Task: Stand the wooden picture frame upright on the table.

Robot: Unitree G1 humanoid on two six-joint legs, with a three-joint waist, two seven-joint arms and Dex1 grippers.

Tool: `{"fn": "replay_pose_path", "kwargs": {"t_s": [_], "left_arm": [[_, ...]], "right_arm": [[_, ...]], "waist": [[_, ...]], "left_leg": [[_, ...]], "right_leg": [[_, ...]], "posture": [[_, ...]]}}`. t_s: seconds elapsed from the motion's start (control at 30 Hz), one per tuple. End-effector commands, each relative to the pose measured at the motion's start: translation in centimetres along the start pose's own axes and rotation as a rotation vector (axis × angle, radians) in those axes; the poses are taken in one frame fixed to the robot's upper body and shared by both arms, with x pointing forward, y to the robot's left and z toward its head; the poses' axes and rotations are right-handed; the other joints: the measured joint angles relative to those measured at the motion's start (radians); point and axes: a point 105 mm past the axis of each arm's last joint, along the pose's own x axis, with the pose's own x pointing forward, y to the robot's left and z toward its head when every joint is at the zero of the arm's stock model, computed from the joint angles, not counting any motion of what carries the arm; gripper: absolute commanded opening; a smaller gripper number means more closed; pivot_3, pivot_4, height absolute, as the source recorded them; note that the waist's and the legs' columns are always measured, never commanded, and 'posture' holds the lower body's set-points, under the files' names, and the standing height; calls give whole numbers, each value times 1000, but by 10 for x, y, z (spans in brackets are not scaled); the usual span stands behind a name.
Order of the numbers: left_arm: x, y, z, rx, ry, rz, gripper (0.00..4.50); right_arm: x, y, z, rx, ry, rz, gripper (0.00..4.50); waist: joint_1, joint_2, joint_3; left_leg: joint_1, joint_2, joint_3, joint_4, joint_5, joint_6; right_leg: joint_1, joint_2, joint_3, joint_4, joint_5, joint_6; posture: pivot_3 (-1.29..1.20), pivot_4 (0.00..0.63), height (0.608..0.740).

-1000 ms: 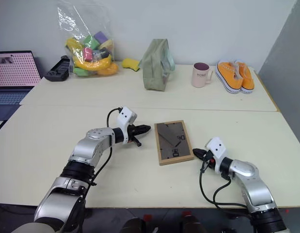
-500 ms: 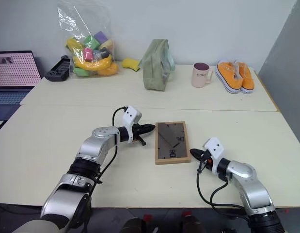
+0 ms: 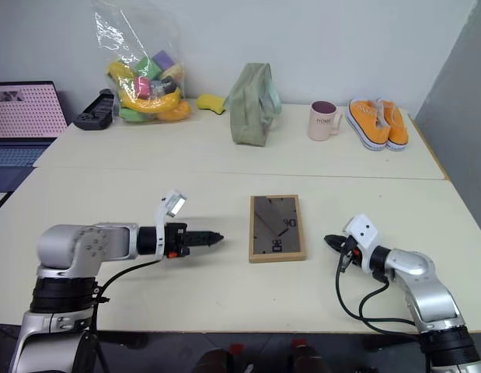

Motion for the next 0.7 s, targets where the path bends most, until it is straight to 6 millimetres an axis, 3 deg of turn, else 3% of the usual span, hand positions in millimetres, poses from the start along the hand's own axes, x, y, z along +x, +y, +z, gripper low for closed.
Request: {"fn": "replay_pose_path", "kwargs": {"t_s": [0.03,0.3,0.7], "left_arm": [[6,-7,3,-97,-72,-63,0],[13,-1,10,-195,-120,-19,0],[13,-8,14,-220,-124,-28,2337]], "right_arm": [[4,0,10,-49,-31,32,92],[11,12,10,-59,-34,88,92],[11,12,10,-55,-35,88,0]], "waist": [[2,0,0],[5,0,0],[6,0,0]], "left_leg": [[0,0,-2,0,0,0],[1,0,-5,0,0,0],[1,0,-5,0,1,-1]], "right_leg": [[1,0,-2,0,0,0],[4,0,-5,0,0,-1],[4,-1,-5,0,0,-1]], "posture": [[0,150,740],[0,150,740],[0,150,740]]}}
